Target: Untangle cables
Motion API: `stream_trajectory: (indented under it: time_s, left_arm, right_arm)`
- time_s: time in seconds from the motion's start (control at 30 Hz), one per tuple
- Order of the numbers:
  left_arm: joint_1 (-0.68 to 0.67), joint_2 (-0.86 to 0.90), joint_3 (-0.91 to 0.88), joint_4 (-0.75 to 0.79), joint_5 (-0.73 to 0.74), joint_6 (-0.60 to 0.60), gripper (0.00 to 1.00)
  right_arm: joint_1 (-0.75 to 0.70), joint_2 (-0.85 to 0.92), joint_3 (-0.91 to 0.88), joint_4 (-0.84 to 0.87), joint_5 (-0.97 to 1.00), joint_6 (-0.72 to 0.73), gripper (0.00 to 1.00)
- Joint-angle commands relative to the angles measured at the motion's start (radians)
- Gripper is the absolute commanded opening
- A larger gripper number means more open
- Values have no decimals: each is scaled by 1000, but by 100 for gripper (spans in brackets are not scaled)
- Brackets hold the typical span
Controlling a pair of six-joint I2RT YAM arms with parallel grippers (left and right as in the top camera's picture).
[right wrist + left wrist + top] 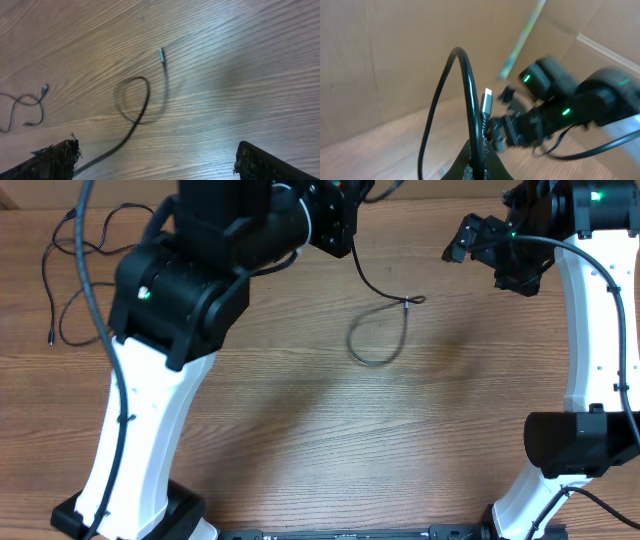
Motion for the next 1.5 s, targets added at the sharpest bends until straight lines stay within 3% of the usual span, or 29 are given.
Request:
stream_trajectory:
  time_s: [0.0,0.37,0.5,0.73,0.9,1.07,1.2,1.33,1.4,1.47]
  left_arm:
    - [0,-44,23,42,3,-46,4]
    - [1,-47,22,130,-11,-106,4]
    - [1,-48,22,137,-144,-320,4]
    - [60,-48,22,136,-182,-474,4]
    - [156,-48,22,103,-130,-589,4]
    - [225,-48,22,88,-5,-673,4]
    - [234,-48,22,76,6,-720,4]
    - [234,-48,22,59,43,-756,4]
    - [234,-48,22,51,68,-777,4]
    - [234,-48,22,48,81,-781,4]
  right_arm:
    - [-1,-8,0,0,-65,-48,100]
    - [31,-8,0,6,-256,-51,100]
    - [79,-8,0,28,-260,-172,100]
    - [189,-8,0,53,-261,-335,100]
    - [245,-8,0,105,-263,-360,100]
    - [301,-8,0,138,-304,-505,100]
    - [352,-8,0,153,-349,-637,100]
    - [411,-8,0,192,-346,-702,91]
    - [431,-8,0,227,-341,-703,100]
    - [443,-8,0,271,-342,-703,100]
